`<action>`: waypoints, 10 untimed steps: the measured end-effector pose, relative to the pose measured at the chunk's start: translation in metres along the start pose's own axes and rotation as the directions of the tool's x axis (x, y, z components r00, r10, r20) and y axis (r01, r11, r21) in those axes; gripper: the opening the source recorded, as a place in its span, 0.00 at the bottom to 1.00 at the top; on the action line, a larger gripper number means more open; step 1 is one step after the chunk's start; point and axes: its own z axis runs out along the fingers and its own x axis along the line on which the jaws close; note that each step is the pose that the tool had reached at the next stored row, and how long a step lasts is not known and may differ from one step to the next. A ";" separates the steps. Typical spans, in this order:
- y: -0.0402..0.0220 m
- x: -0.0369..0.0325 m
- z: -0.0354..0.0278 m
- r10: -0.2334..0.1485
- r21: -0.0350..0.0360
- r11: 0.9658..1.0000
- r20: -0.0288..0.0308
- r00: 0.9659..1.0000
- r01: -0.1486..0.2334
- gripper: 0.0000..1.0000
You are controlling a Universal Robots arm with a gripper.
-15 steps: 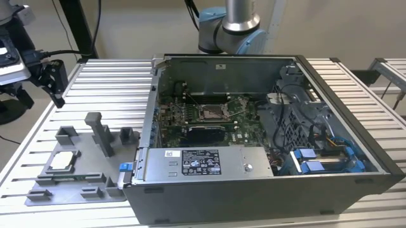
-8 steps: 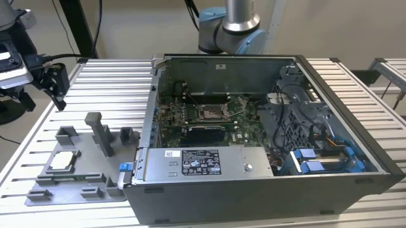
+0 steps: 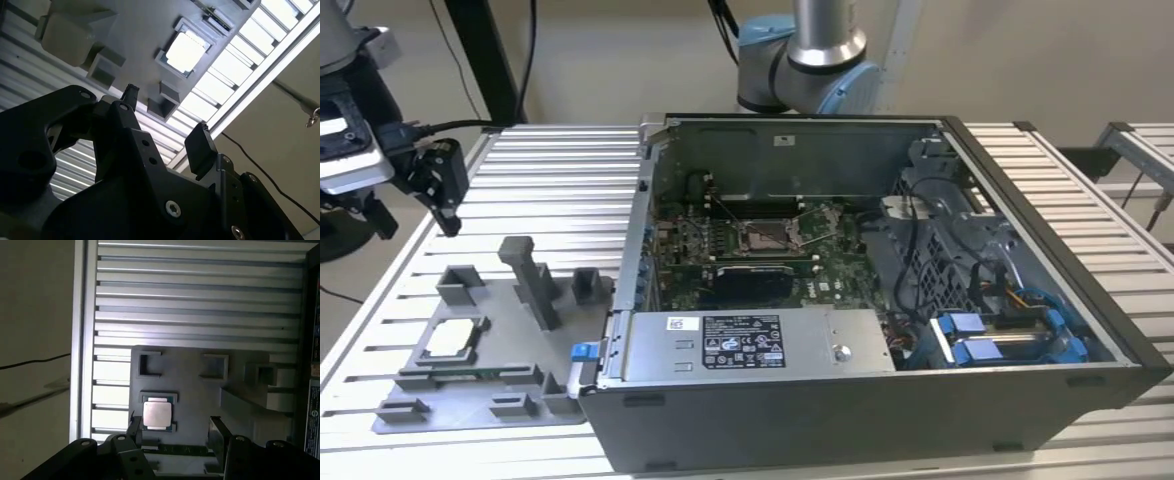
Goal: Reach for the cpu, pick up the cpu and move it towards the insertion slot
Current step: 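Pick up the cpu and move it towards the insertion slot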
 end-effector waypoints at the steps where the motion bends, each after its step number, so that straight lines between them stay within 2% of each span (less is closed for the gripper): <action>1: 0.0000 0.0000 0.0007 0.000 0.000 1.000 0.000 1.000 0.000 1.00; 10: -0.0003 0.0000 0.0076 0.000 0.000 1.000 0.000 1.000 0.000 1.00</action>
